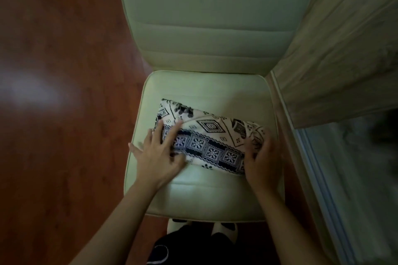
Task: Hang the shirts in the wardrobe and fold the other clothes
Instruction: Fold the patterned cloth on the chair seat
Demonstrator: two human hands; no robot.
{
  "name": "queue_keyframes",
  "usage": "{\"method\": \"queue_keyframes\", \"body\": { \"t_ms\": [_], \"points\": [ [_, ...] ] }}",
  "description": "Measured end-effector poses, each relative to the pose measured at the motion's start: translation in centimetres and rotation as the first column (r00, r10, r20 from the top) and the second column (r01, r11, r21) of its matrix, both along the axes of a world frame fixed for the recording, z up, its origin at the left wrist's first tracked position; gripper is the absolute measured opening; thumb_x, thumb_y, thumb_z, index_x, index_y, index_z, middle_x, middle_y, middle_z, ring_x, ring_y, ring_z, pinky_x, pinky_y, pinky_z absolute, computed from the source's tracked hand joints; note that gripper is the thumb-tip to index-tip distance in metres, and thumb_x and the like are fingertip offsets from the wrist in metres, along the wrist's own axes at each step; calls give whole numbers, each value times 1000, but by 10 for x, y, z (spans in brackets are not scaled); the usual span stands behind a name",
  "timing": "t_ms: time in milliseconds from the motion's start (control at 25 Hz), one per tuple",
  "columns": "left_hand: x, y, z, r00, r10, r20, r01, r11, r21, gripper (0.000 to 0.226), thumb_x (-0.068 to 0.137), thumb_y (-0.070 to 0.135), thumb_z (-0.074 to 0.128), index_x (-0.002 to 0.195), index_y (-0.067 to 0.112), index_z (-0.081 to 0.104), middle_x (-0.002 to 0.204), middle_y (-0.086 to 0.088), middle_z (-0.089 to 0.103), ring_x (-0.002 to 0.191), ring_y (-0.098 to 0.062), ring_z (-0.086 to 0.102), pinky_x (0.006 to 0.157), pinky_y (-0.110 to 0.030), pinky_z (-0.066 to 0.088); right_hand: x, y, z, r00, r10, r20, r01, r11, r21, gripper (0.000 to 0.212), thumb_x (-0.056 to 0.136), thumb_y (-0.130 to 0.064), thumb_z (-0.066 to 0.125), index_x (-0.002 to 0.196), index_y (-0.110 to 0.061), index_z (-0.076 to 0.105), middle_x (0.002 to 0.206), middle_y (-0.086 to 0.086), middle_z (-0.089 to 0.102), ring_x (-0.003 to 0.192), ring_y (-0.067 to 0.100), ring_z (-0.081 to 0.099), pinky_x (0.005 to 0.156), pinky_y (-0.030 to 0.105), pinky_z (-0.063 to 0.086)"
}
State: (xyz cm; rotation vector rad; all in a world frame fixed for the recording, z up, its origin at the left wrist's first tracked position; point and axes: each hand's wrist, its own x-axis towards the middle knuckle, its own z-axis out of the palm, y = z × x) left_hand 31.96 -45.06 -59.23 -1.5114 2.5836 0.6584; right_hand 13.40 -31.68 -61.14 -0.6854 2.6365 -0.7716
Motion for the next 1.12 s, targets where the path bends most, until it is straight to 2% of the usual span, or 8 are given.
{"method": "queue_keyframes", "body": {
  "t_ms": [120, 200, 320, 440, 600, 760, 880, 1120],
  "points": [
    [-5, -41, 14, 779, 496, -384, -464, 868, 180, 58, 84, 48, 33, 133, 18, 44, 126, -11, 54, 112, -26, 49, 101, -53, 31, -21, -13, 2, 953, -296, 69, 299, 953, -45, 61, 94, -54, 33, 133, -7, 39, 128, 21, 46, 113, 36, 50, 82, 38, 44],
    [-25, -79, 11, 752, 588, -297, -522, 807, 275, 51, 91, 53, 32, 93, 9, 57, 98, -16, 61, 88, -28, 53, 85, -43, 43, -28, -24, -3, 933, -302, 194, 289, 953, 92, 59, 94, -56, 28, 123, -9, 48, 117, 17, 56, 101, 34, 57, 80, 37, 46],
    [-59, -83, 4, 892, 437, -116, -396, 879, 264, 49, 92, 54, 38, 84, 10, 56, 88, -14, 63, 82, -28, 56, 67, -34, 40, -29, -37, -9, 975, -161, 156, 151, 986, 72, 43, 96, -47, 35, 105, -7, 48, 91, 8, 55, 75, 23, 51, 57, 29, 38],
    [-52, -70, -4, 794, 588, -154, -582, 809, 85, 41, 98, 40, 32, 98, 7, 55, 98, -21, 63, 88, -35, 57, 70, -35, 37, -42, -38, -9, 979, -173, 108, 169, 985, 41, 34, 101, -32, 31, 95, -3, 49, 77, 7, 46, 71, 23, 45, 55, 31, 26],
    [-43, -61, -13, 683, 713, -159, -713, 698, 71, 44, 101, 36, 25, 103, 2, 53, 103, -24, 60, 95, -39, 55, 71, -37, 31, -57, -40, -8, 985, -148, 92, 145, 989, 38, 39, 101, -30, 31, 97, 1, 55, 84, 12, 49, 84, 29, 52, 66, 31, 30],
    [-32, -64, -12, 746, 586, -316, -521, 810, 270, 41, 93, 47, 43, 101, 9, 55, 102, -9, 55, 92, -25, 53, 76, -34, 41, -52, -23, -3, 992, 113, -49, -100, 970, 221, 60, 88, -62, 34, 110, -11, 54, 126, 16, 46, 119, 34, 41, 101, 46, 28],
    [-16, -47, -7, 805, 424, -416, -310, 897, 314, 30, 91, 42, 54, 108, 21, 42, 83, 12, 56, 73, 0, 54, 62, -19, 40, -39, -5, -8, 959, 281, 27, -278, 922, 271, 64, 86, -58, 44, 128, -10, 41, 127, 17, 47, 116, 33, 45, 91, 41, 42],
    [-26, -40, -16, 787, 459, -412, -462, 881, 100, 32, 98, 40, 36, 109, 9, 36, 67, -6, 56, 60, -30, 54, 54, -38, 39, -21, -28, -5, 919, -125, 373, 210, 958, -196, 28, 100, -20, 37, 124, -6, 45, 105, 0, 54, 95, 17, 54, 74, 28, 42]
  ]
}}
